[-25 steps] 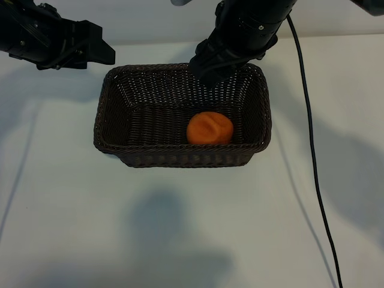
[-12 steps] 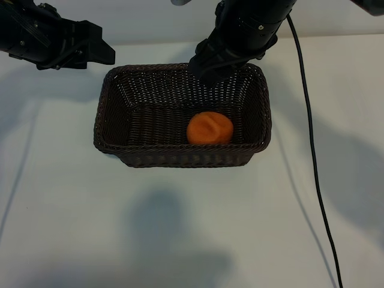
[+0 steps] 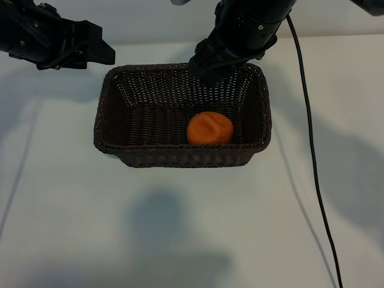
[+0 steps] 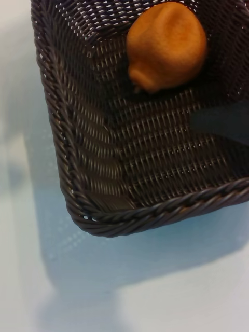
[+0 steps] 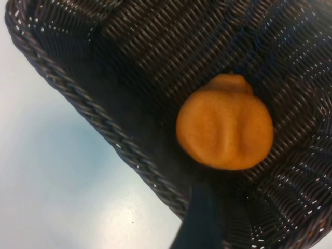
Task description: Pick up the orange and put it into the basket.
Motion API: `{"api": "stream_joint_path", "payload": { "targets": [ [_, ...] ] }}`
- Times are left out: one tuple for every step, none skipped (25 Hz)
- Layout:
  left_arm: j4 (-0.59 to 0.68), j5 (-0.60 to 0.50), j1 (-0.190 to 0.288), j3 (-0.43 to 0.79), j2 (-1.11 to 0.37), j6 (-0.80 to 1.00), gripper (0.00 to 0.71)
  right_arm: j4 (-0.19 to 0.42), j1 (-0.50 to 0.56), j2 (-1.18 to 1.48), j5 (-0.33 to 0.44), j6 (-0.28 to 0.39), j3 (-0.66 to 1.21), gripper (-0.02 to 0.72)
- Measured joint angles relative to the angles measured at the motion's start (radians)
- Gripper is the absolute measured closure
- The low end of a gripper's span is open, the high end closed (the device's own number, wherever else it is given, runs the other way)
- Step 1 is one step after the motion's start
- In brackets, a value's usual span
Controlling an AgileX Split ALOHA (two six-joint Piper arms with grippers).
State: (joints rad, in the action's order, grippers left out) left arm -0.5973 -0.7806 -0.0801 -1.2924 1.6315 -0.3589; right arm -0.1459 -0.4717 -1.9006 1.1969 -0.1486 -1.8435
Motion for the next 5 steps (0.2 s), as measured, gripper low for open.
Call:
{"api": "stream_joint_path", "payload": {
  "targets": [
    [0.000, 0.000, 0.000, 0.000, 0.000, 0.000, 0.121, 0.000, 0.000, 0.000, 0.000, 0.000, 0.000, 0.122],
    [0.000, 0.000, 0.000, 0.000, 0.000, -0.003, 0.121, 0.000, 0.000, 0.000, 0.000, 0.000, 0.000, 0.122],
    [0.000, 0.000, 0.000, 0.000, 0.000, -0.003, 0.121, 0.000, 0.000, 0.000, 0.000, 0.000, 0.000, 0.122],
    [0.000, 0.000, 0.000, 0.000, 0.000, -0.003, 0.121, 0.000, 0.000, 0.000, 0.000, 0.000, 0.000, 0.122],
    [0.000, 0.000, 0.000, 0.000, 0.000, -0.003, 0.121, 0.000, 0.000, 0.000, 0.000, 0.000, 0.000, 0.122]
  ]
}}
